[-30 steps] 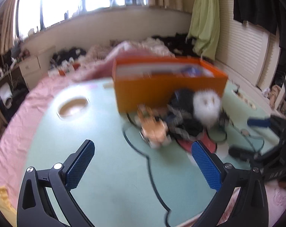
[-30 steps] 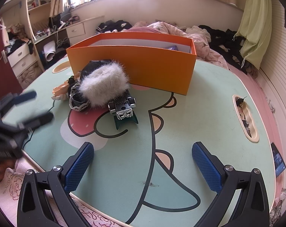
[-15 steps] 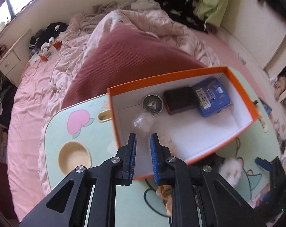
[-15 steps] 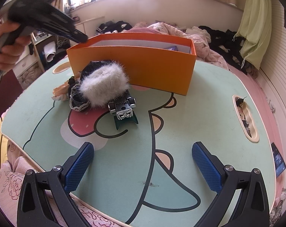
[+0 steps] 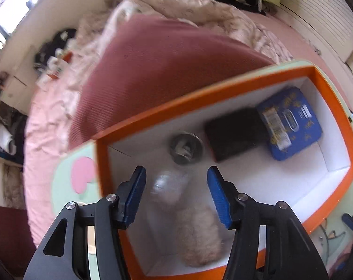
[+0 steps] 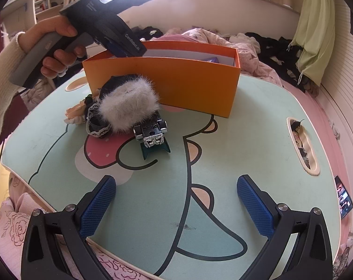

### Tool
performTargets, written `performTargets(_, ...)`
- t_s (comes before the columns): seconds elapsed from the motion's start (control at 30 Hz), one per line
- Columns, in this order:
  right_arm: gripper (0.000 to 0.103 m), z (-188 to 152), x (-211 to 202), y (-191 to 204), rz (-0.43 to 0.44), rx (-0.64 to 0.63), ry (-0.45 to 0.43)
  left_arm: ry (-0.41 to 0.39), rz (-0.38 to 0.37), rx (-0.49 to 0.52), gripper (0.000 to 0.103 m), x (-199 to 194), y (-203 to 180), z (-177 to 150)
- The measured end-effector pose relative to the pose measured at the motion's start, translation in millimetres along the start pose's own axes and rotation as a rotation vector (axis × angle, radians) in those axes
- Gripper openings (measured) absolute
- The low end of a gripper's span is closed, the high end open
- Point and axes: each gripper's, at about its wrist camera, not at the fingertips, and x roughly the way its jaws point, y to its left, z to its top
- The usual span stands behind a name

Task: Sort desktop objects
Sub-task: 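Reach into the box and grasp the clear plastic-wrapped ball with the left gripper, then lift the plastic-wrapped ball out and set it on the table, left gripper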

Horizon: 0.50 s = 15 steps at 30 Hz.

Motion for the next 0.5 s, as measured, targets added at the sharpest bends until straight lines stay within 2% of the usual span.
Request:
performTargets(0.03, 0.103, -0.1, 0.0, 0.1, -0.001, -0.002, 0.0, -0.001, 0.012, 0.017, 0.044, 1.1, -3.0, -0.6)
performTargets(0.07, 0.103, 0.2, -0.1, 0.4, -0.001, -0.001, -0.001, 0.013, 0.044, 0.027, 0.039, 4.4, -5.7, -1.9)
performTargets(0.17, 0.103, -0.2, -0.2, 0.6, -0.001, -0.002, -0.001, -0.004, 0.09, 0.051, 0.032, 5.1, -8.2, -3.1)
performTargets(0.33, 0.103, 0.1, 0.0, 1.0, -0.001, 0.0, -0.001, -0.057, 0.008, 0.029, 0.03, -6.5, 4.3, -8.5)
performTargets(0.5, 0.103, -0.8, -0.1, 0.6, -0.001, -0.001, -0.001, -0.212, -0.029, -0.016, 0.03, -56.3, 14.3, -22.7)
